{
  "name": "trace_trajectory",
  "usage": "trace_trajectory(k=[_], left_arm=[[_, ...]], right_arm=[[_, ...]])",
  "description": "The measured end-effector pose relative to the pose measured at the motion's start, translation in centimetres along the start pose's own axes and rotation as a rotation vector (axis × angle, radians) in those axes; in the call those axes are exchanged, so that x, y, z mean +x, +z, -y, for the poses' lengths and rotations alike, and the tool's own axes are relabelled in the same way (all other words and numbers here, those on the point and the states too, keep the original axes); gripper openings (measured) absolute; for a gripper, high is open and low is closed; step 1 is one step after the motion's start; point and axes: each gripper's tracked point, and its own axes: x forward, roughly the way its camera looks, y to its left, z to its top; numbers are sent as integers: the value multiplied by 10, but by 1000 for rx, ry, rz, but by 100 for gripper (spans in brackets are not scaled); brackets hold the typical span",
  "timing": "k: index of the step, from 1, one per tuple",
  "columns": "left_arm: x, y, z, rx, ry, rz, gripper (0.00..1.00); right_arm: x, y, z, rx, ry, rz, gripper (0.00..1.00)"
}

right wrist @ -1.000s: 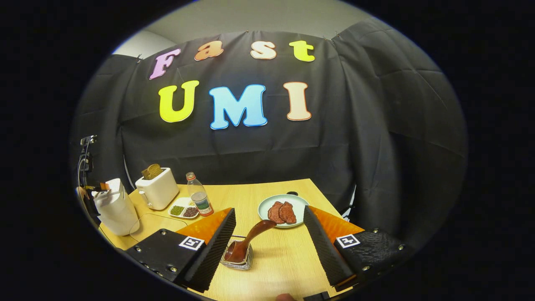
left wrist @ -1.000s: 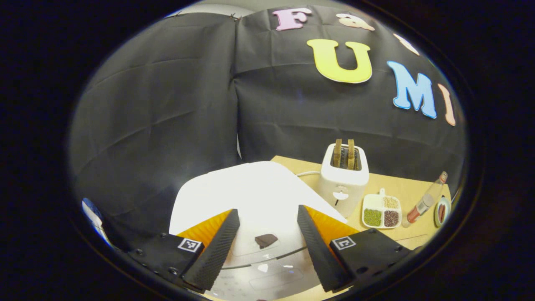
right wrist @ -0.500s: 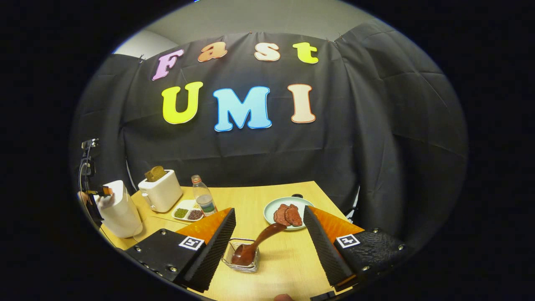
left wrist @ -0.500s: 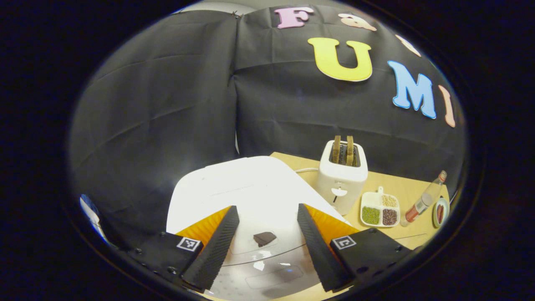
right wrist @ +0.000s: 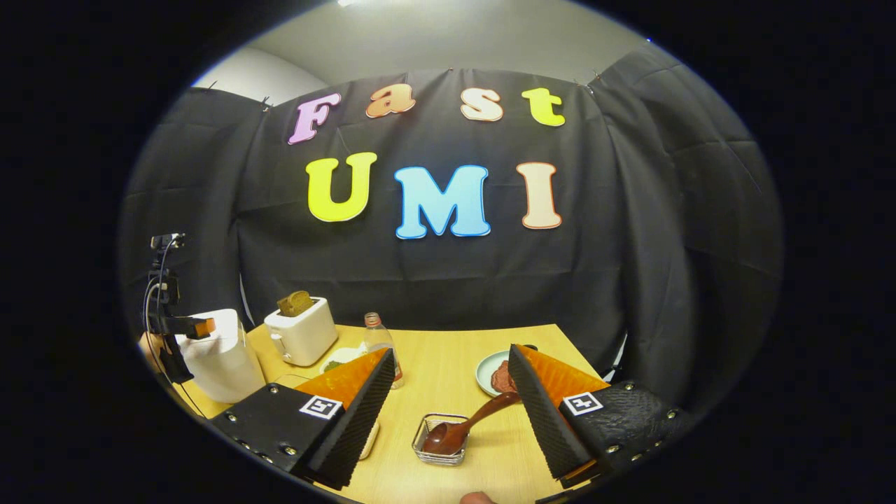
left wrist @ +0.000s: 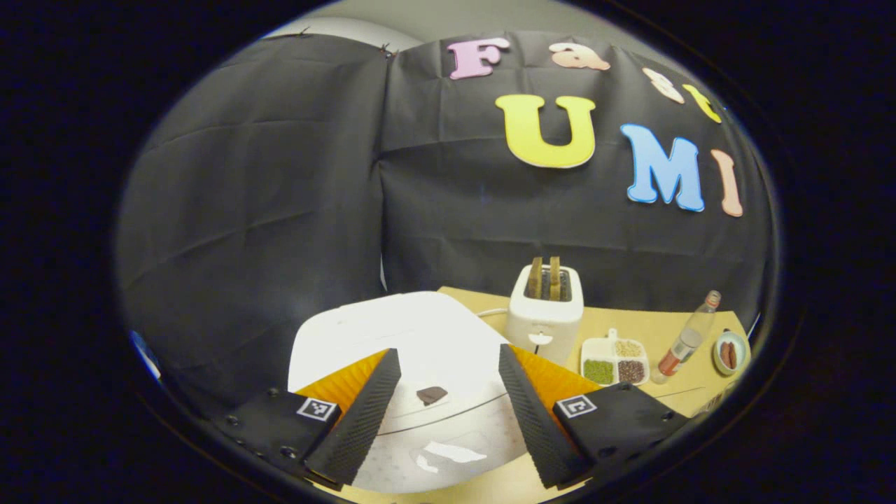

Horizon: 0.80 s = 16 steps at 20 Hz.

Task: Close the left gripper, press the button to open the rice cooker; take a wooden spoon from the chopstick holder with the right hand, scoop a spoonful of rice and pour it into the rice cooker, then put the wooden spoon back into the chopstick holder.

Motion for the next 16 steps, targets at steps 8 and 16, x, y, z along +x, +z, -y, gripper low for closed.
trace_trajectory(k=[8, 16], left_arm=[[-151, 68, 25, -5, -125, 319, 99], [-246, 101, 30, -21, -264, 452, 99]], right_arm=[[-24, 49, -38, 1, 76, 144, 99], [-56, 62, -60, -75, 96, 282, 98]])
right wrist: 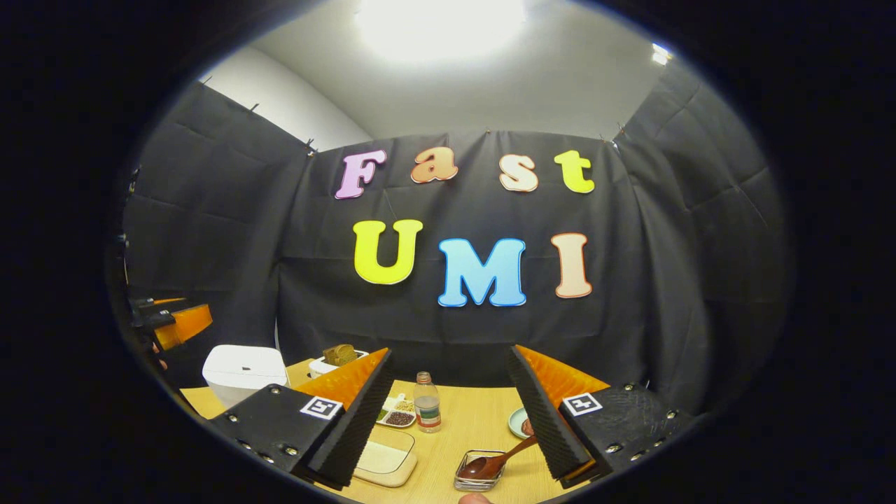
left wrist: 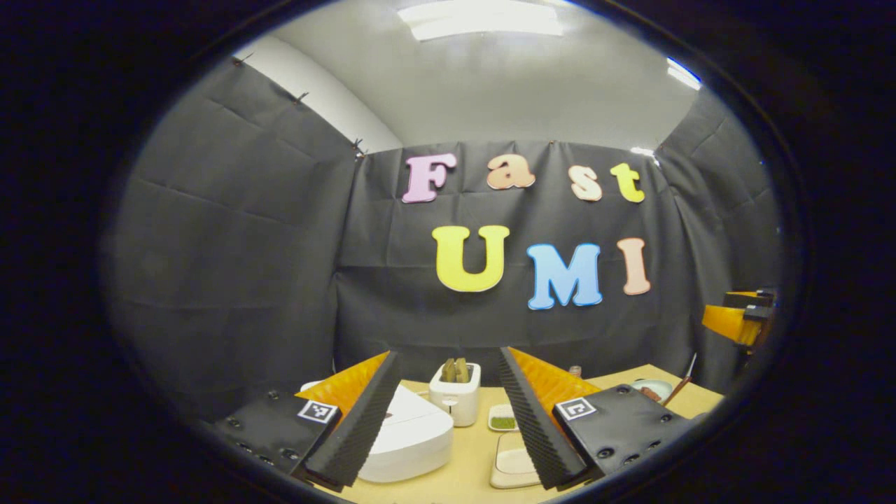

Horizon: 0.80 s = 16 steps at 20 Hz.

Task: Close the left gripper, press the button to open the rice cooker; take a wooden spoon from the chopstick holder with the right hand, scoop a spoonful of rice and pour it into the rice cooker, then put the wooden spoon back into the chopstick holder.

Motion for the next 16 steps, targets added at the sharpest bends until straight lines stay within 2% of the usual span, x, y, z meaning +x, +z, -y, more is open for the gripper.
trace_trajectory(k=[4, 6, 7, 8, 16], left_arm=[[-11, 25, -4, 81, -11, 49, 97], [-12, 31, 0, 78, -25, 57, 97], [-12, 31, 1, 72, -28, 53, 97], [-13, 31, 2, 66, -29, 49, 98], [-23, 37, 12, 71, -47, 51, 99]], right_arm=[[-8, 6, 0, -15, -23, 10, 99], [-11, 9, -2, 1, -17, 16, 98], [-12, 10, 1, 2, -29, 14, 95], [-13, 13, 7, 3, -48, 13, 98], [-21, 27, 28, 12, -121, 26, 98]])
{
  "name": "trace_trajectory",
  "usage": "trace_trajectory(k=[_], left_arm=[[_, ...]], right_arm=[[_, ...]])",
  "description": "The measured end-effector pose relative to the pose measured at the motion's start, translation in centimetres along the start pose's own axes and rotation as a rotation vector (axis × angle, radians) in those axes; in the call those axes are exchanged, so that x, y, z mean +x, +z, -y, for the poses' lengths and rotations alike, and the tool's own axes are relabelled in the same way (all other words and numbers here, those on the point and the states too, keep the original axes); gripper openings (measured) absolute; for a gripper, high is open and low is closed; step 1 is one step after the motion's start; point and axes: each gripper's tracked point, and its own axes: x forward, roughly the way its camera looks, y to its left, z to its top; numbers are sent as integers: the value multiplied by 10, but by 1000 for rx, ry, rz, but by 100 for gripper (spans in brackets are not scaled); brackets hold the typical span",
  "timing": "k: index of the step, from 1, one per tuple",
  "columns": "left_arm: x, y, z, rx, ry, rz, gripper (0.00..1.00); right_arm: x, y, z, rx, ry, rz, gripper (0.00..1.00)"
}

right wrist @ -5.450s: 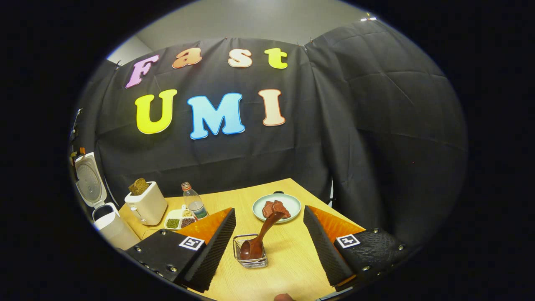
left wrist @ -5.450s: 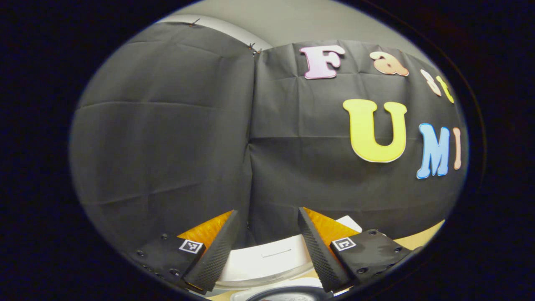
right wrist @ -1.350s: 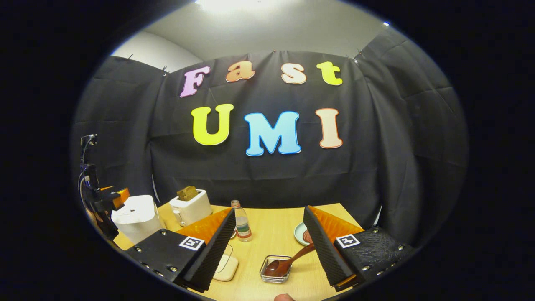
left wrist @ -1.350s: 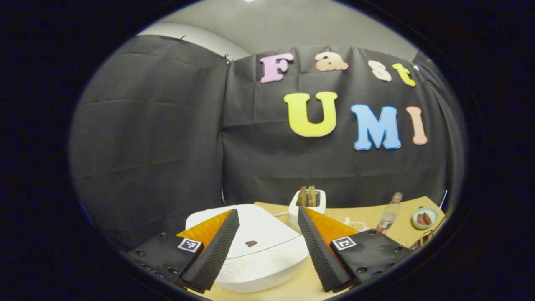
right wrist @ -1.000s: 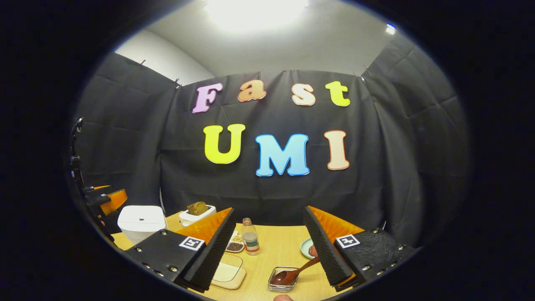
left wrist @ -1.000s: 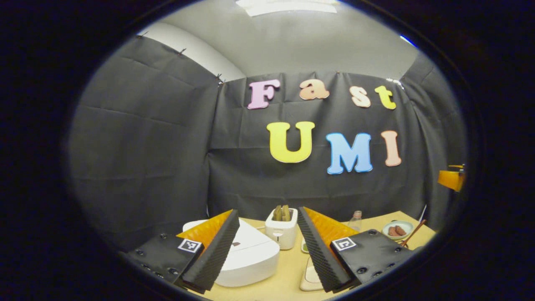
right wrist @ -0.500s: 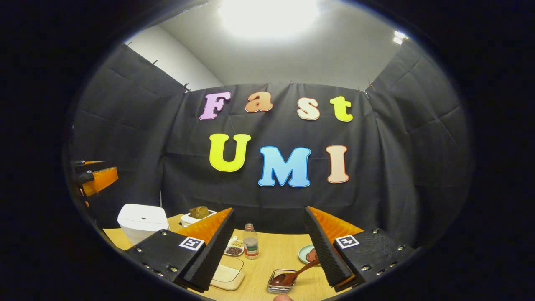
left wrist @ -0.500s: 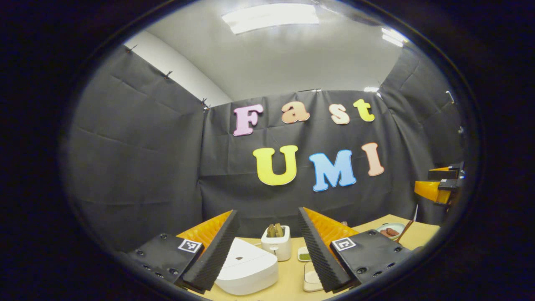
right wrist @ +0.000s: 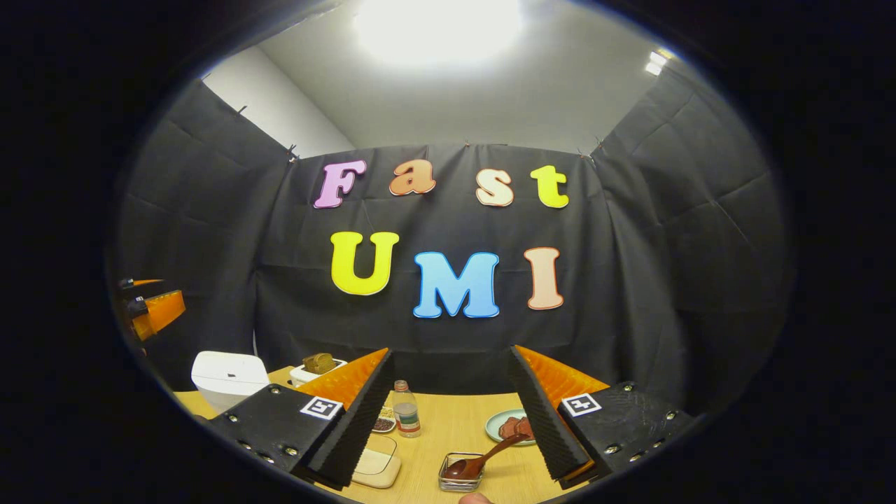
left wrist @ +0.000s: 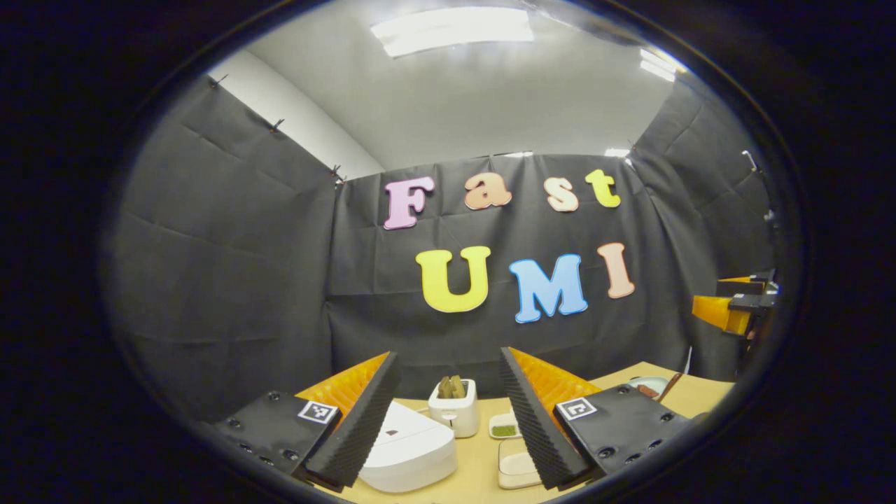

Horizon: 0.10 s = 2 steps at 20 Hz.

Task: Close the left gripper, press the button to open the rice cooker; take a wooden spoon from the chopstick holder with the right hand, scoop a spoonful of rice and pour it into the rice cooker, then put the wooden spoon back into the chopstick holder.

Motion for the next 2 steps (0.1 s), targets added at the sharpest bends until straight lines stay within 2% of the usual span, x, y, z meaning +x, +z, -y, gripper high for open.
trace_trajectory(k=[2], left_arm=[[-1, 1, 0, -10, 2, -1, 99]], right_arm=[[0, 0, 2, 9, -6, -6, 98]])
